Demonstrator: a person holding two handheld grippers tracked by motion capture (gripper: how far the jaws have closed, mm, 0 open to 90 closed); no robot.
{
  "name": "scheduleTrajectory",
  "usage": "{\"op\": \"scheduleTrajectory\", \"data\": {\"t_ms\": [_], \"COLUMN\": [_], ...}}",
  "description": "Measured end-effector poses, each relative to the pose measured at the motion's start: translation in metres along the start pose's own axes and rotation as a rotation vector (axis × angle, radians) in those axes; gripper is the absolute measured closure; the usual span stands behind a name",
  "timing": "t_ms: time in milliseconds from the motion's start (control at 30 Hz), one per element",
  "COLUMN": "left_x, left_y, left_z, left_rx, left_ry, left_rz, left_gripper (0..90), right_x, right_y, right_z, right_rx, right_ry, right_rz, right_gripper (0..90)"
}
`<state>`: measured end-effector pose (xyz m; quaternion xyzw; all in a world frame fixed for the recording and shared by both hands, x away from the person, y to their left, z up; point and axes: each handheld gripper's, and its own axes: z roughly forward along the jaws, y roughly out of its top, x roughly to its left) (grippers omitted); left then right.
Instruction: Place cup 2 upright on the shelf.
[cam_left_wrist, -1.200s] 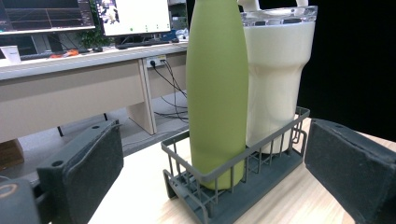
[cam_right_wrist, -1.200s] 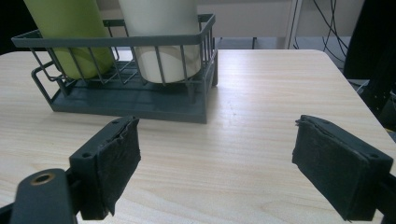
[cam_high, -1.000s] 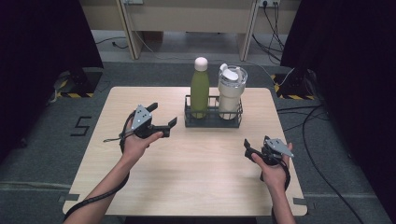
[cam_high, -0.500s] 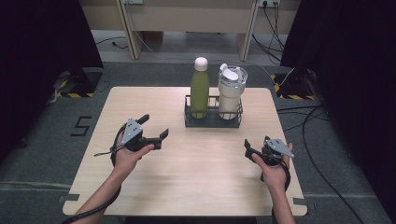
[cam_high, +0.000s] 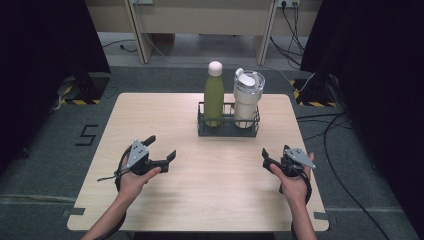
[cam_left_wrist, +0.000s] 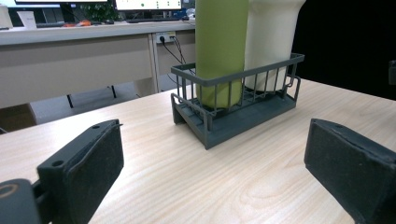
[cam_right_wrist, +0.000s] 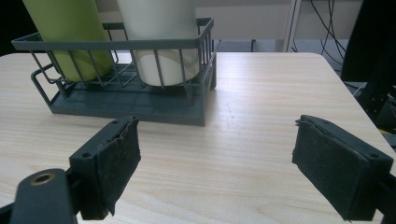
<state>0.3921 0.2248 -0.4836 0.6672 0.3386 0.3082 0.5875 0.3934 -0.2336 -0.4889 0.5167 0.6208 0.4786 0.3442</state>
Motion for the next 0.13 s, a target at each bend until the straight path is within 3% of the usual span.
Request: {"op": "scheduleTrajectory", "data": {"t_ms": [133], "left_x": [0.0002], "left_y": [-0.0015], "left_z": [0.0014], "left_rx": [0.005], "left_ry": [-0.004], "left_rz": [-0.002], "left_gripper": [4.4], "right_x": [-0.0011], "right_y": [-0.0001], "right_z": [-0.0006], "right_rx": [-0.001], "right_ry": [-0.001], "right_rz": [0.004], "right_gripper": [14.7]}}
